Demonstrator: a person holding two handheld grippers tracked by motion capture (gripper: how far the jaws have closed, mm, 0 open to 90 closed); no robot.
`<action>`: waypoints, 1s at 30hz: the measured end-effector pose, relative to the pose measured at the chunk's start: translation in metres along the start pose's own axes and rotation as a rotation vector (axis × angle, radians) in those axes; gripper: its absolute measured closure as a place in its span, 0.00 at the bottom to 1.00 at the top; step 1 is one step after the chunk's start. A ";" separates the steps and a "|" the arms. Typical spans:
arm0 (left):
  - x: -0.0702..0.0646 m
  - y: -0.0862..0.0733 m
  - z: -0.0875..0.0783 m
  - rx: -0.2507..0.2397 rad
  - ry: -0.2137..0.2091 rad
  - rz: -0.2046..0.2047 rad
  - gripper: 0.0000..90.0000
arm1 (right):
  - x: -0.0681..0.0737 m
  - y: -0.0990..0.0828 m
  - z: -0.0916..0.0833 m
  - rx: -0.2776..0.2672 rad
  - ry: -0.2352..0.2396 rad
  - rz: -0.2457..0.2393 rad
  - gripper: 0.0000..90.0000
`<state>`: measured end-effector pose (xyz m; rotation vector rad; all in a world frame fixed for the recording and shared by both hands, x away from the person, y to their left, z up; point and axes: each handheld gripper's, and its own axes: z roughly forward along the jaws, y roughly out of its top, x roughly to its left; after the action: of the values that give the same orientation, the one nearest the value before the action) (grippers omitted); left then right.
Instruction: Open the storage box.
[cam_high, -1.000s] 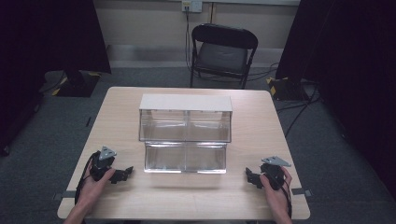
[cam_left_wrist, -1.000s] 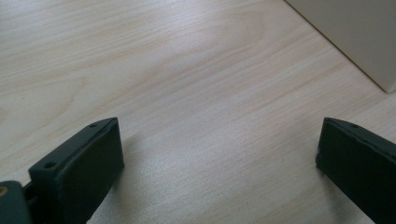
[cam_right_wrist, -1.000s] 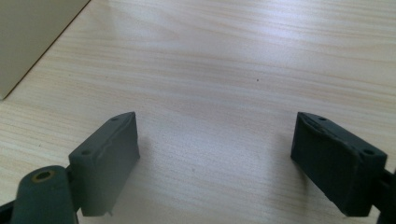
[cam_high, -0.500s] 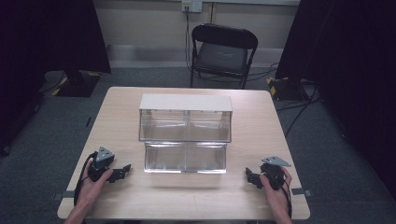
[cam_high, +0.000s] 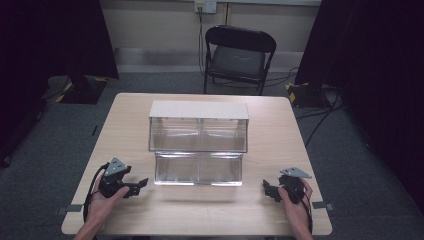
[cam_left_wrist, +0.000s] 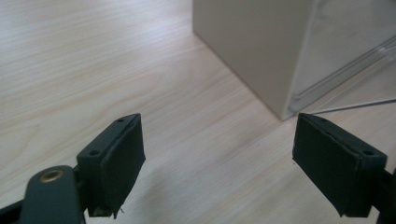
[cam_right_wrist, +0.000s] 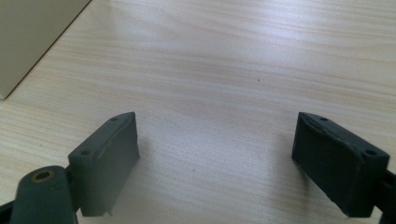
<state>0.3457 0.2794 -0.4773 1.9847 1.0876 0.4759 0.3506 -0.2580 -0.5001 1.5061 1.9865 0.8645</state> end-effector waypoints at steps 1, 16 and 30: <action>-0.001 0.001 -0.001 0.001 -0.003 0.004 0.18 | 0.000 0.000 0.000 0.000 0.000 0.001 0.15; -0.020 0.020 -0.017 -0.093 -0.067 0.012 0.20 | 0.000 0.000 0.000 0.004 0.003 -0.004 0.15; -0.032 0.032 -0.027 -0.151 -0.157 -0.019 0.19 | 0.000 0.001 0.000 0.004 0.004 -0.003 0.14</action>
<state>0.3271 0.2563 -0.4340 1.8444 0.9443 0.3740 0.3512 -0.2577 -0.5001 1.5042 1.9940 0.8627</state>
